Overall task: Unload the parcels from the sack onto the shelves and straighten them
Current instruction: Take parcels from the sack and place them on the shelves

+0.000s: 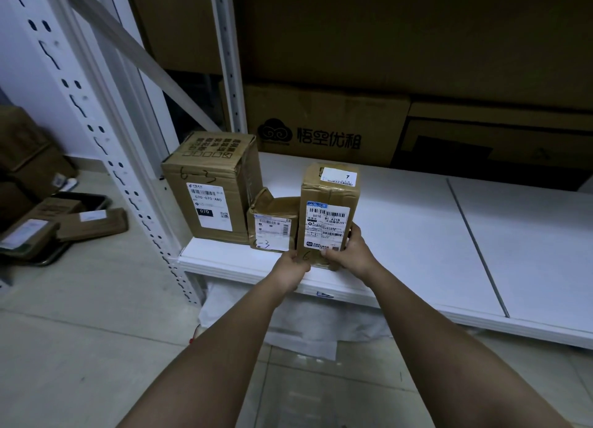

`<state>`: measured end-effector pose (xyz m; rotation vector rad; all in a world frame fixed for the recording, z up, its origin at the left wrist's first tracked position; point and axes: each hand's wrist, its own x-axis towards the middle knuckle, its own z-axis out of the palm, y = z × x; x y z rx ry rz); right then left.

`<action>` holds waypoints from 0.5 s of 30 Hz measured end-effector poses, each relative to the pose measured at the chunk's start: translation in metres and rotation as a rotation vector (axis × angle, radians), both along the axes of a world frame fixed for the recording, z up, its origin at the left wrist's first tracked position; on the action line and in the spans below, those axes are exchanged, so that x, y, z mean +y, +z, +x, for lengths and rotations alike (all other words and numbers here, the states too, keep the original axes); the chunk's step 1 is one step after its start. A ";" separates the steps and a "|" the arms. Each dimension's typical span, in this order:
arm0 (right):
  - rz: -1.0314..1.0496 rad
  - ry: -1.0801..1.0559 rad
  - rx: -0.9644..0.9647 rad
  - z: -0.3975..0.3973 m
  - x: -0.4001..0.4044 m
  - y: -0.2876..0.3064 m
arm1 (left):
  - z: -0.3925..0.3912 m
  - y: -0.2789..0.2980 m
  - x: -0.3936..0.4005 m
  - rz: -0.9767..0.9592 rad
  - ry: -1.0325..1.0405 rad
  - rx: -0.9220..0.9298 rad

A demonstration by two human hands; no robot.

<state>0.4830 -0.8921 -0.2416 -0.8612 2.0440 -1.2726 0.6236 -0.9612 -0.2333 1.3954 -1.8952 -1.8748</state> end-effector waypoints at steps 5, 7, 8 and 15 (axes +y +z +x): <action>0.084 -0.002 -0.002 -0.002 0.003 -0.002 | 0.000 -0.002 -0.001 -0.032 0.009 -0.038; 0.125 -0.007 0.009 -0.003 0.006 -0.001 | 0.000 -0.002 -0.002 -0.029 0.023 -0.070; 0.146 -0.010 0.013 -0.003 0.007 0.000 | 0.001 -0.001 -0.002 -0.036 0.026 -0.099; 0.417 0.012 0.062 0.005 0.046 0.043 | 0.006 0.052 0.009 0.008 0.033 -0.244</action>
